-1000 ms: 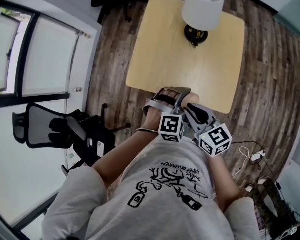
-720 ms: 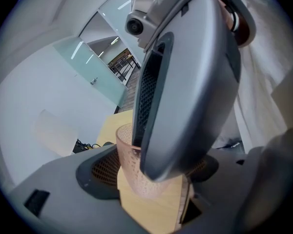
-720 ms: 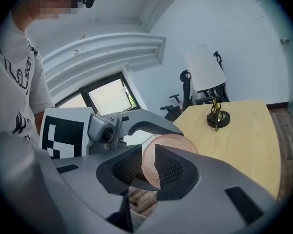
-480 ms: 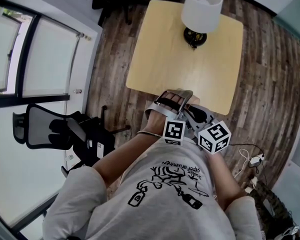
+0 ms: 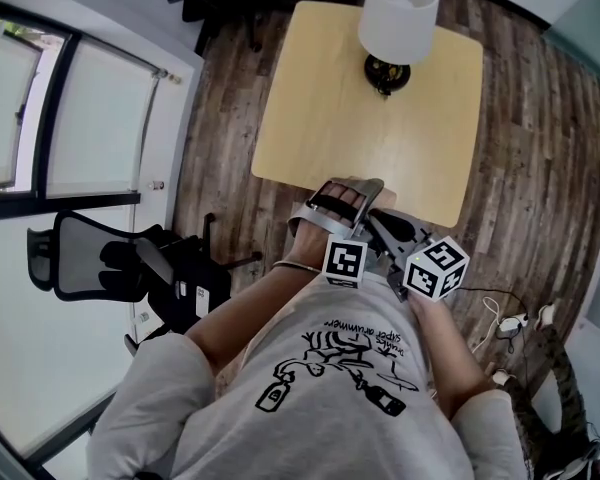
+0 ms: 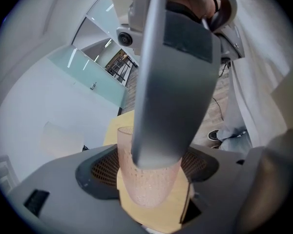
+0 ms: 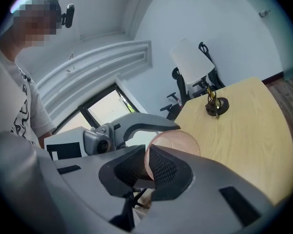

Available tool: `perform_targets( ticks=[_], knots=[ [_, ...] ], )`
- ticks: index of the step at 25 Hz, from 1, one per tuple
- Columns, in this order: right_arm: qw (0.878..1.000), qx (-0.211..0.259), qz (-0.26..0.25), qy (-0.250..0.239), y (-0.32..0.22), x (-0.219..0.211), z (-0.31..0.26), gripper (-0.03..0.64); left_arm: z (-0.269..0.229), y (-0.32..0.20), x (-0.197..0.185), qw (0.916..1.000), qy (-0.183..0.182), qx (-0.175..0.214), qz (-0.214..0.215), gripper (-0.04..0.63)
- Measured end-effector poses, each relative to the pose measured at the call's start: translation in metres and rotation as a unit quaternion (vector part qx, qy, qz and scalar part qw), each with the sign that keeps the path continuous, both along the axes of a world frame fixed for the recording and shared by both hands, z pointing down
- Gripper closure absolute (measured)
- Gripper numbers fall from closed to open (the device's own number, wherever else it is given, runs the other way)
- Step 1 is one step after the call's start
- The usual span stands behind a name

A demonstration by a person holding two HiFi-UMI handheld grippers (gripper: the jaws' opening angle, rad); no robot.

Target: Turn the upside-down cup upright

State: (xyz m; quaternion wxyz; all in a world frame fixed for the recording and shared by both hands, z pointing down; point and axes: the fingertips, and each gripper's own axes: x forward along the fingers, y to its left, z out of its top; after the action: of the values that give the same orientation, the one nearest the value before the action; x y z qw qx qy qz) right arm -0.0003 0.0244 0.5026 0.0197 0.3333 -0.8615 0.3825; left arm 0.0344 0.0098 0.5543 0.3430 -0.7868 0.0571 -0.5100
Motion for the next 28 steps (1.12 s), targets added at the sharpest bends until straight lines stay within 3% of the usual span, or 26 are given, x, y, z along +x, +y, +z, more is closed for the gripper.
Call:
perform_targets(
  ticks=[9, 19, 24, 28],
  knots=[
    [0.999, -0.007, 0.002, -0.035, 0.000, 0.003, -0.006, 0.584, -0.009, -0.001, 0.002, 0.9994, 0.035, -0.003, 0.005, 0.222],
    [0.999, 0.012, -0.009, -0.053, 0.002, 0.003, -0.015, 0.584, -0.021, 0.000, -0.001, 0.9908, 0.116, -0.067, -0.020, 0.214],
    [0.998, 0.023, -0.018, -0.057, 0.005, 0.006, -0.019, 0.584, -0.026, 0.000, -0.002, 0.9807, 0.159, -0.109, -0.033, 0.196],
    [0.997, 0.028, -0.025, -0.064, 0.007, 0.008, -0.021, 0.584, -0.033, 0.003, -0.002, 0.9635, 0.207, -0.166, -0.036, 0.188]
  ],
)
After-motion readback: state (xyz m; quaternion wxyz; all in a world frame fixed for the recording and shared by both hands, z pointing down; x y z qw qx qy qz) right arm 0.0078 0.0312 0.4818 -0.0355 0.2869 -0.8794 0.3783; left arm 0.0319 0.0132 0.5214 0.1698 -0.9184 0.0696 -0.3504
